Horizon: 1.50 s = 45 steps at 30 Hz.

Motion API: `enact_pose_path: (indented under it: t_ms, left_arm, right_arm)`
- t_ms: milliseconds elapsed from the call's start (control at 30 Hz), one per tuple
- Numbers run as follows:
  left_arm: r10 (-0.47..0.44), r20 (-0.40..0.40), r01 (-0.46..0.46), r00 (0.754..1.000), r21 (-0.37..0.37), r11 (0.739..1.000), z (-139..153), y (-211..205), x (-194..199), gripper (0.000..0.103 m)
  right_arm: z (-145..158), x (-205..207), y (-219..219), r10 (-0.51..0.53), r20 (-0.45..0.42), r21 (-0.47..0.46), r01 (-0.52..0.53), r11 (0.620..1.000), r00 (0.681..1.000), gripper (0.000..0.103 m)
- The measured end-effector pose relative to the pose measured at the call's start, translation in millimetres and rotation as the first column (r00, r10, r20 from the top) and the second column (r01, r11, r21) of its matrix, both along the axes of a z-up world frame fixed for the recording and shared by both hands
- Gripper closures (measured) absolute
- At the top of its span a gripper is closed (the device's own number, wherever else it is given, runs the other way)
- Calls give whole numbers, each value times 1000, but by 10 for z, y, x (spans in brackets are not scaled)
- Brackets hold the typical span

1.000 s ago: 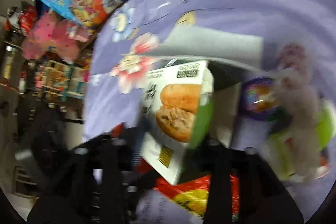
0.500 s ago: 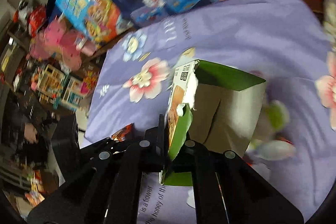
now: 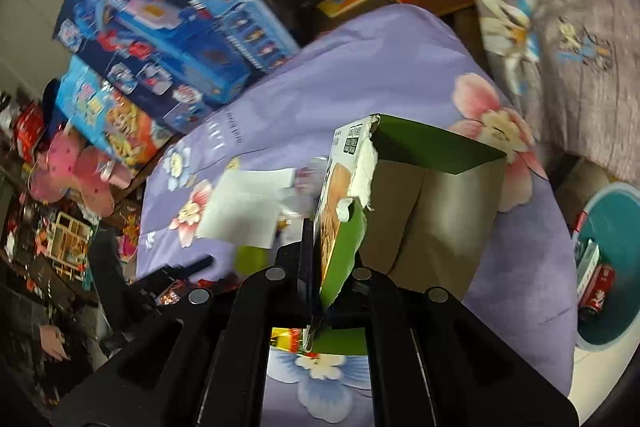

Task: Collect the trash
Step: 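Grasp the green snack box with the right tool while the left tool grasps a white tissue, then lift the tissue and snack box and carry them toward the teal bucket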

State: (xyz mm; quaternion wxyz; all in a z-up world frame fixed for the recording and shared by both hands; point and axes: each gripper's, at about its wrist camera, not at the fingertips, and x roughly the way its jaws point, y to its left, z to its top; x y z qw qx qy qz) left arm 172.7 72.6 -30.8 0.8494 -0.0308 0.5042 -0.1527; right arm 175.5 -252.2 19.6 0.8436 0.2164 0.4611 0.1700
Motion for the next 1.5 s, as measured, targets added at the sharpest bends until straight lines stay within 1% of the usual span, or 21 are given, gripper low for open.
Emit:
enact_pose_path:
  t_ms: [67, 133, 200, 300, 367, 433, 467, 500, 533, 567, 600, 667, 700, 733, 833, 933, 1033, 1133, 1233, 1333, 1500]
  left_arm:
    - [53, -2, -53, 999, 1, 999, 31, 115, 166, 35]
    - [90, 12, -90, 996, 25, 996, 50, 206, 318, 30]
    - [114, 10, -114, 993, 54, 992, 9, 253, 524, 19]
    - [104, -17, -102, 994, 85, 991, -114, 206, 760, 19]
    - [96, -50, -91, 994, 88, 992, -231, 147, 890, 19]
    - [95, -68, -87, 993, 112, 990, -349, 87, 984, 19]
    - [93, -78, -84, 993, 111, 990, -410, 67, 1014, 19]
    - [89, -85, -81, 992, 98, 992, -447, 53, 1022, 22]
    - [82, -88, -73, 993, 92, 993, -469, 36, 1016, 39]
    - [64, -92, -55, 994, 95, 994, -501, 3, 1009, 49]
    - [49, -99, -38, 994, 114, 993, -541, -43, 997, 64]
    - [34, -66, -23, 997, 167, 986, -543, -128, 934, 83]
    - [23, -67, -13, 997, 156, 988, -541, -147, 915, 96]
    - [15, -69, -5, 997, 143, 990, -533, -164, 892, 98]
    - [27, -50, -20, 998, 141, 990, -453, -162, 817, 100]
    - [50, -18, -48, 999, 103, 994, -237, -44, 674, 100]
    - [67, 25, -69, 997, 61, 996, 55, 72, 484, 100]
    - [62, 49, -63, 997, 21, 998, 280, 73, 324, 100]
    - [20, 71, -21, 997, 11, 1000, 433, -107, 191, 100]
    - [-55, 88, 57, 995, -18, 998, 545, -483, 54, 100]
    - [-188, 80, 194, 979, -73, 978, 595, -1127, -88, 100]
  right_arm:
    - [-78, 52, -61, -11, -15, 4, 12, 1000, 1000, 99]
    - [-123, 116, -62, -10, -23, 13, 11, 1000, 1000, 99]
    - [-152, 207, -41, -3, -22, 12, 3, 1000, 1000, 99]
    - [-190, 332, 13, 4, -24, 3, -4, 1000, 1000, 99]
    - [-238, 443, 41, 5, -31, -4, -5, 1000, 1000, 99]
    - [-308, 562, 57, 5, -45, -5, -5, 1000, 999, 99]
    - [-334, 592, 63, 6, -50, -2, -6, 1000, 999, 99]
    - [-368, 629, 73, 8, -55, -2, -9, 1000, 998, 99]
    - [-391, 644, 85, 11, -58, -3, -11, 1000, 998, 99]
    - [-429, 671, 93, 13, -65, -5, -13, 1000, 998, 98]
    - [-461, 692, 101, 14, -71, -3, -15, 1000, 997, 98]
    - [-535, 726, 99, 14, -85, 4, -13, 1000, 996, 98]
    - [-552, 731, 94, 9, -86, 6, -9, 1000, 996, 98]
    - [-568, 732, 86, 6, -88, 9, -5, 1000, 996, 98]
    - [-580, 724, 61, -1, -91, 18, 3, 1000, 996, 98]
    - [-548, 666, 11, -8, -80, 26, 10, 1000, 997, 98]
    - [-495, 614, -49, -17, -69, 39, 20, 999, 997, 98]
    - [-424, 530, -131, -27, -51, 75, 31, 997, 998, 98]
    - [-328, 407, -225, -40, -23, 100, 42, 994, 999, 98]
    - [-220, 236, -397, -68, 4, 112, 67, 991, 998, 98]
    - [-120, -65, -796, -133, 30, 129, 128, 983, 991, 98]
